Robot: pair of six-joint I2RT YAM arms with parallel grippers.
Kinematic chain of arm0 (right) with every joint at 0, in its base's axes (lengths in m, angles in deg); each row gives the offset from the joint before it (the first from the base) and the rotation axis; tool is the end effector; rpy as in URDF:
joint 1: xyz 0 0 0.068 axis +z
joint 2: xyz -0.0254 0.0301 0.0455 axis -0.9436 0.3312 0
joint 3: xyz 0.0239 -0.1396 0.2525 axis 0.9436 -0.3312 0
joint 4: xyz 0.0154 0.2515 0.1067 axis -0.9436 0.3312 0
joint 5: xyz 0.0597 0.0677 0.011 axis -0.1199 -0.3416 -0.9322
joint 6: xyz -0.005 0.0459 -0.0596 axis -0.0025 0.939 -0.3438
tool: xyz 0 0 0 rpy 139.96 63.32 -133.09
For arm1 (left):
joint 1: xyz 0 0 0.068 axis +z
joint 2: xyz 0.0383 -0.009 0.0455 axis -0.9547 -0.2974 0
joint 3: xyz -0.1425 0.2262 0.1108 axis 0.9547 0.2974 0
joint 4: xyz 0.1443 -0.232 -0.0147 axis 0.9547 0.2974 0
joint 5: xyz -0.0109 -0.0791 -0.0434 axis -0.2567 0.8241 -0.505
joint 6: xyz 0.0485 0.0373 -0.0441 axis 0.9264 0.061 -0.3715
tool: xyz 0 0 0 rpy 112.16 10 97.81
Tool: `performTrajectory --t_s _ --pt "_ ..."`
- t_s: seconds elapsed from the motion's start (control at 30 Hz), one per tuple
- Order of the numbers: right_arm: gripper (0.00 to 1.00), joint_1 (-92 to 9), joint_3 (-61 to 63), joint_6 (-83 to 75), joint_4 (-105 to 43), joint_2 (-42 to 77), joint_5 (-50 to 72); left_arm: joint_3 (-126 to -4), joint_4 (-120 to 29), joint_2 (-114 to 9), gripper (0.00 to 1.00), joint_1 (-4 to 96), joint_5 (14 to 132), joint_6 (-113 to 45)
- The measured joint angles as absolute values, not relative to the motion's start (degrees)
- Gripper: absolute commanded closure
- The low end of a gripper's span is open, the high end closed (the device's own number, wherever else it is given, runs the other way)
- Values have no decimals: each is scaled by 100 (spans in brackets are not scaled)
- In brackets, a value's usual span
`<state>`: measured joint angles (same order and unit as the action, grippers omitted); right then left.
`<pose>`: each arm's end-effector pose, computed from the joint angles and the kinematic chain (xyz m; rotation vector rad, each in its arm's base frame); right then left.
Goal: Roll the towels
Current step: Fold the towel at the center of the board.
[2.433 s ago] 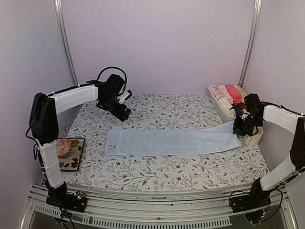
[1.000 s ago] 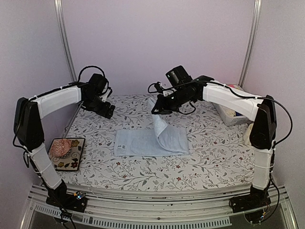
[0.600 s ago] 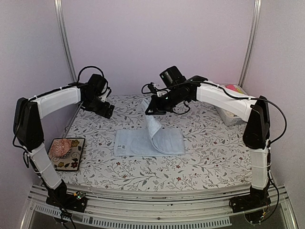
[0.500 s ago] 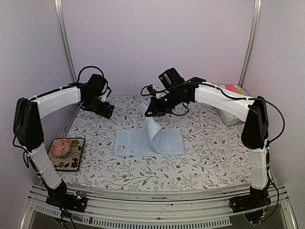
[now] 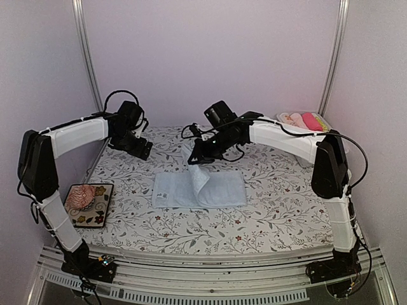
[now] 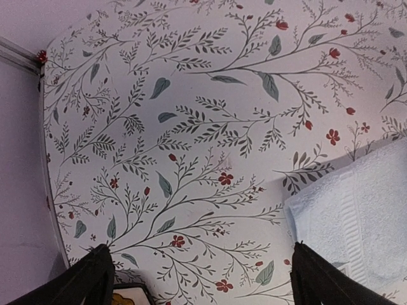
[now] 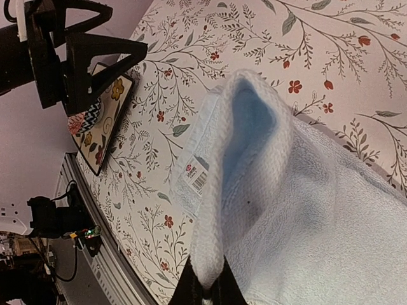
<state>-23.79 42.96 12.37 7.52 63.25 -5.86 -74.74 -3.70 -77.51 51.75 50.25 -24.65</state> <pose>0.3507 0.4124 0.2541 -0.7350 2.5095 1.0156 0.3847 -0.1306 0.2463 0.3217 2.5356 0.1678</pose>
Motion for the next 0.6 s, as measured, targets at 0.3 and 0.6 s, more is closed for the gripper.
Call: performTrajectory --t_s 0.3,0.6 --pt "87 -2370 4329 1242 501 6535 -702 -7255 -432 -7659 3 5177 4998 -2521" --pt "40 -2302 4528 1133 256 6768 -1119 -7050 -539 -7412 3 5177 4972 -2570"
